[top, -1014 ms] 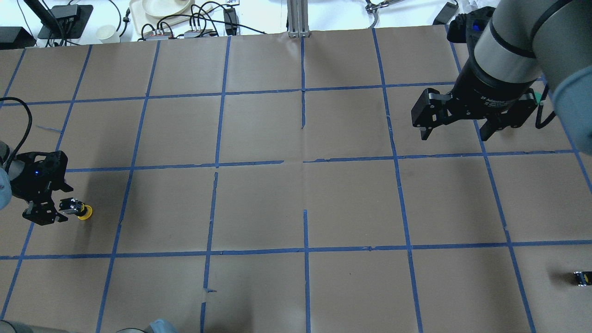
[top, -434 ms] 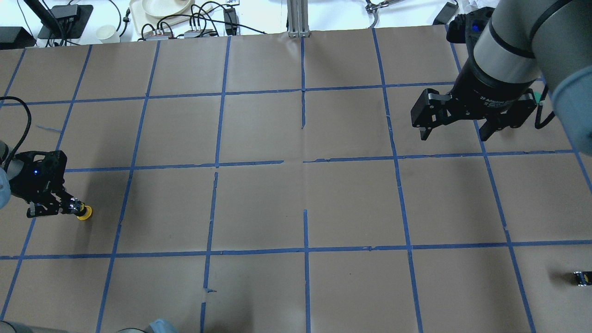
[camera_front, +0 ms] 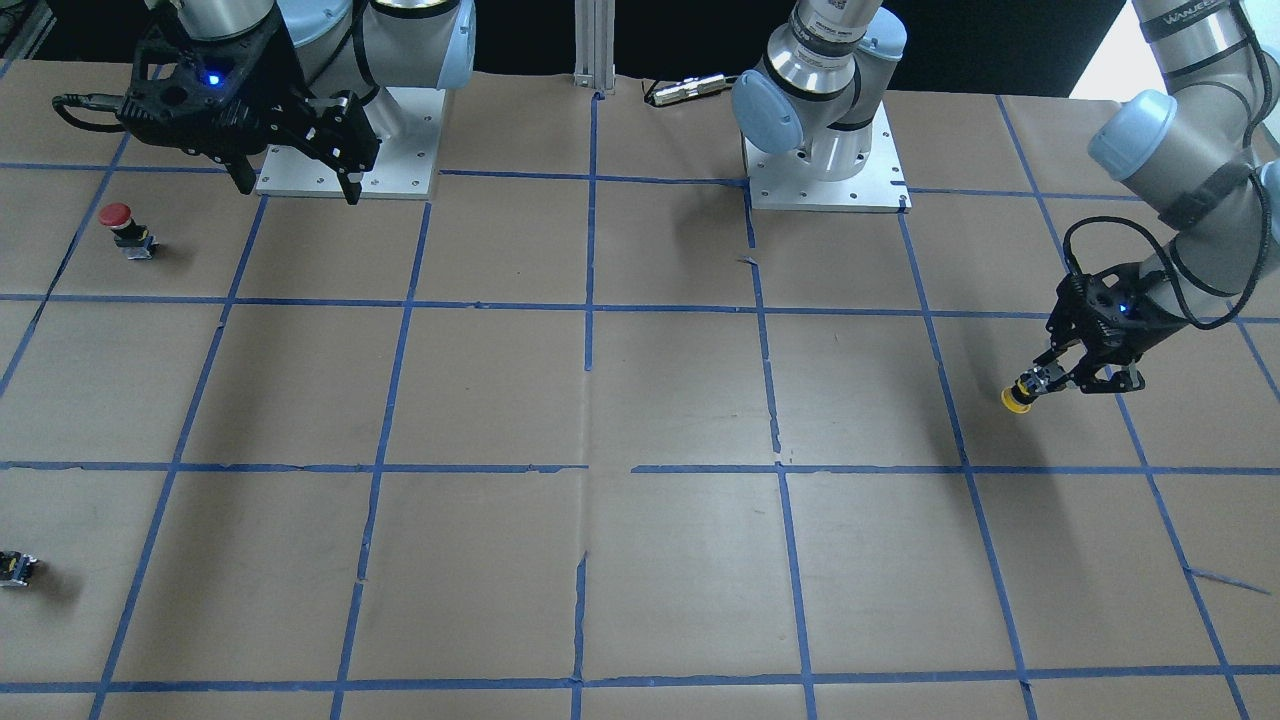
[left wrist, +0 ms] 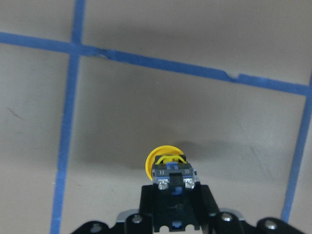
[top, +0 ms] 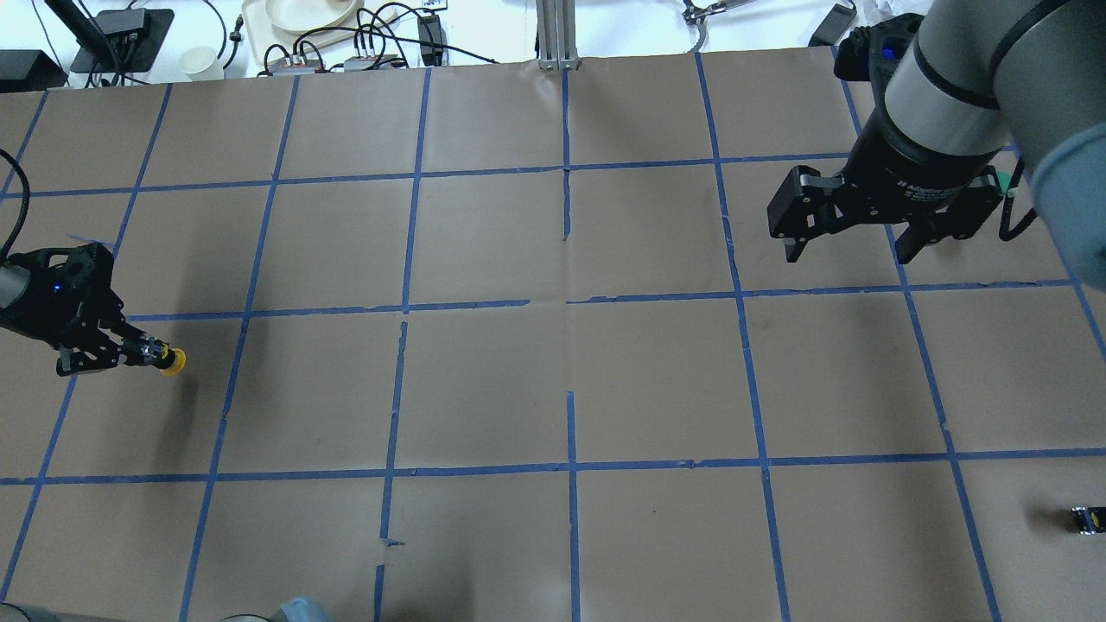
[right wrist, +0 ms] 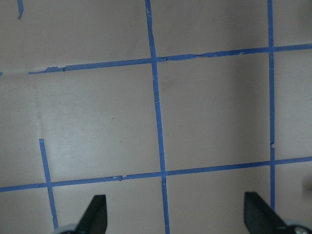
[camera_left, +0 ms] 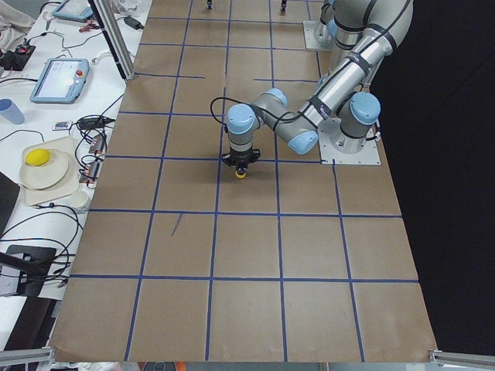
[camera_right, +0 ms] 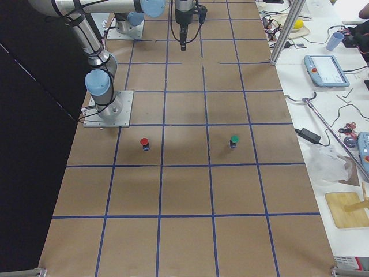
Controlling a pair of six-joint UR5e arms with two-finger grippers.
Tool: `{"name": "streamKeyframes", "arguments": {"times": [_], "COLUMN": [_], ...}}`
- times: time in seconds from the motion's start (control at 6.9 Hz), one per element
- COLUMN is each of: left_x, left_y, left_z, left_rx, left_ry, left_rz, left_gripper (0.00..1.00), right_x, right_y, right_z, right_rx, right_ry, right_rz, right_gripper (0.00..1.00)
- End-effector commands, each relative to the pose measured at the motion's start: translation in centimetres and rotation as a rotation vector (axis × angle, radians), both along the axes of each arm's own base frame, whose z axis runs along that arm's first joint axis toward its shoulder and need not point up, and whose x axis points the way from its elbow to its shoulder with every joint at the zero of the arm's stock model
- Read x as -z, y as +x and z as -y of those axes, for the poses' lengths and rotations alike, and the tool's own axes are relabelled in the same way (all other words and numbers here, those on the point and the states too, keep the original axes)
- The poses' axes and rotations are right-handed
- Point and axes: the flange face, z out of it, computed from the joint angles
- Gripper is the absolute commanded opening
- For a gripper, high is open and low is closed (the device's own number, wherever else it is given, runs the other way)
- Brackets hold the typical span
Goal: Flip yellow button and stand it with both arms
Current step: 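Lift the yellow button with the left gripper and carry it toward the right gripper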
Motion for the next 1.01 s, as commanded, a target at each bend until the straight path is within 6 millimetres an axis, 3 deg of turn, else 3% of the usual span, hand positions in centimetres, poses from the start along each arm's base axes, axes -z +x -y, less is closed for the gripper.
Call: {"name": "streamKeyframes", "arguments": {"times": [0.0,0.43,0.58,0.87], "left_x": [-3.9,-12.0,-14.2,-18.1], "left_y": [-5.4,-15.6,-19.6,-26.5], "left_z": [2.2,3.2,2.4,0.9], "left_rx": [-0.165,-0.485,-0.529,-0.704], "left_ry": [0.09,0.308,0.374,0.518], "left_rz": [-0.168,-0.431,-0.514,-0.742], "left_gripper": [0.02,0.02,0.02,0.02], "right_x": [0.0,-0.8,-0.6,-0.7], "right_y": [-0.4,-1.5,-2.0,-0.9], "right_z": [0.2,1.9,2.4,3.8], "right_rx": [0.017,0.369,0.535,0.82], "right_ry": [0.005,0.025,0.093,0.23], "right_rz": [0.017,0.407,0.526,0.716], "right_gripper": [1.0,1.0,1.0,1.0]}}
